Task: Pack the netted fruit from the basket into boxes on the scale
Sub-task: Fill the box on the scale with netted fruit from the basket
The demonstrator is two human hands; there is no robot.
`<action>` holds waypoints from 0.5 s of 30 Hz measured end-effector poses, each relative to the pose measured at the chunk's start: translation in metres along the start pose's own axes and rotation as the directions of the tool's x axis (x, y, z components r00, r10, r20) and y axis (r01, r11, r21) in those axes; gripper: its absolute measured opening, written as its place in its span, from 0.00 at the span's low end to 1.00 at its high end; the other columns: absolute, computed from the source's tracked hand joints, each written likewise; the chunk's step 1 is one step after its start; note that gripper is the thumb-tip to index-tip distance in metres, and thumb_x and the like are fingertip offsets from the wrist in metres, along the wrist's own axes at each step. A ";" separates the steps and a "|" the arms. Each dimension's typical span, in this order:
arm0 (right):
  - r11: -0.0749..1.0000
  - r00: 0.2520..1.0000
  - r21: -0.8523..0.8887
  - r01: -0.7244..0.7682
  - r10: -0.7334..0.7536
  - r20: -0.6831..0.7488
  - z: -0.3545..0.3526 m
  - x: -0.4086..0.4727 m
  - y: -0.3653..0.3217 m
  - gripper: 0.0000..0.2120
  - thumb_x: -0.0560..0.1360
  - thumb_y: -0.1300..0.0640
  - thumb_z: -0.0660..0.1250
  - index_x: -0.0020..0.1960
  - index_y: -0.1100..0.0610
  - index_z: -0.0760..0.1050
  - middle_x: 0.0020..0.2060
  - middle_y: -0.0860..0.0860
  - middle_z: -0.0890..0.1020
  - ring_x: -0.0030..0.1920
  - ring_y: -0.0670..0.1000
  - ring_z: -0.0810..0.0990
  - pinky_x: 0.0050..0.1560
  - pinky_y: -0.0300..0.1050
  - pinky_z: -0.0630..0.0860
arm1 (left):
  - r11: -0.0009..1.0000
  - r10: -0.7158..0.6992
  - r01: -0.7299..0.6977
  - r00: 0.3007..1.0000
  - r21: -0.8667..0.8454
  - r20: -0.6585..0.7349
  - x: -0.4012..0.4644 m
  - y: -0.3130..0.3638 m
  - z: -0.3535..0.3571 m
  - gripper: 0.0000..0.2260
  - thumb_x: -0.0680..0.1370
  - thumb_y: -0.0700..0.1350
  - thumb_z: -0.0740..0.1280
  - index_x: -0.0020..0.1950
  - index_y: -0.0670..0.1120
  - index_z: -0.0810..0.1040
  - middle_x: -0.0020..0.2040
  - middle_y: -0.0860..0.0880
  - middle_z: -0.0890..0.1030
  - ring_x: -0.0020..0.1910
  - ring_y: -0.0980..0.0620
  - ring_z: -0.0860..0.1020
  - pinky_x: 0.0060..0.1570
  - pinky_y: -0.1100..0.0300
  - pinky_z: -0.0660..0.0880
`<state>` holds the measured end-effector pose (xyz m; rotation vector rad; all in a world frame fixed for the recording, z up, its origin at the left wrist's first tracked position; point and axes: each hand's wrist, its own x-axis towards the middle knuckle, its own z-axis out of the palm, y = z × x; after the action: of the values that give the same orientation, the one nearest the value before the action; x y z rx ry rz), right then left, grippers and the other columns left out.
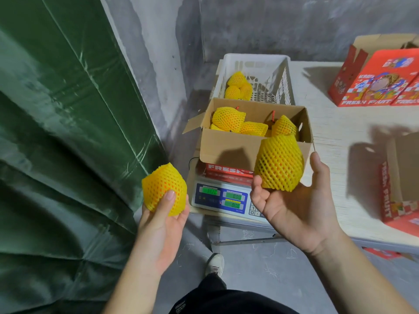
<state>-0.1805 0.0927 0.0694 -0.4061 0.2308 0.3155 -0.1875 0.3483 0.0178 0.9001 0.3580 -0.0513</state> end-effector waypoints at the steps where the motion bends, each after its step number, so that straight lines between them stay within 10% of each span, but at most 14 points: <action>1: 1.000 1.000 0.008 -0.003 0.003 -0.012 -0.001 -0.001 0.000 0.31 0.76 0.33 0.68 0.62 0.59 0.82 0.58 0.58 0.81 0.52 0.58 0.82 0.55 0.49 0.80 | 1.000 0.000 0.000 1.000 -0.003 -0.009 -0.001 0.000 0.000 0.28 0.75 0.45 0.69 0.77 0.51 0.71 0.65 0.49 0.83 0.63 0.47 0.83 0.55 0.55 0.80; 6: 0.997 0.998 -0.073 -0.028 0.024 -0.049 -0.005 0.001 0.004 0.24 0.80 0.43 0.64 0.69 0.58 0.75 0.60 0.61 0.79 0.50 0.59 0.82 0.50 0.47 0.81 | 1.000 -0.020 0.020 0.999 0.011 0.026 -0.001 0.001 0.001 0.28 0.74 0.50 0.73 0.74 0.50 0.74 0.66 0.47 0.81 0.55 0.49 0.85 0.49 0.58 0.82; 11: 0.988 0.992 -0.152 -0.003 -0.016 -0.124 -0.012 0.003 0.014 0.28 0.78 0.44 0.73 0.72 0.58 0.75 0.59 0.61 0.82 0.47 0.56 0.83 0.45 0.45 0.83 | 0.998 -0.047 0.043 0.994 0.039 0.102 -0.001 0.003 0.001 0.49 0.55 0.61 0.87 0.72 0.48 0.75 0.60 0.48 0.84 0.52 0.50 0.85 0.50 0.58 0.83; 15: 0.965 0.976 -0.261 0.037 -0.091 -0.199 -0.008 0.007 0.007 0.25 0.77 0.46 0.73 0.70 0.56 0.77 0.56 0.60 0.84 0.46 0.56 0.84 0.42 0.43 0.83 | 0.999 -0.044 0.044 0.992 0.007 0.122 0.004 -0.004 -0.003 0.25 0.76 0.55 0.74 0.71 0.49 0.76 0.60 0.48 0.83 0.50 0.51 0.84 0.49 0.58 0.82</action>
<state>-0.1775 0.0978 0.0580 -0.7034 0.3845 0.2384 -0.1853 0.3487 0.0122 0.8886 0.2638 -0.1468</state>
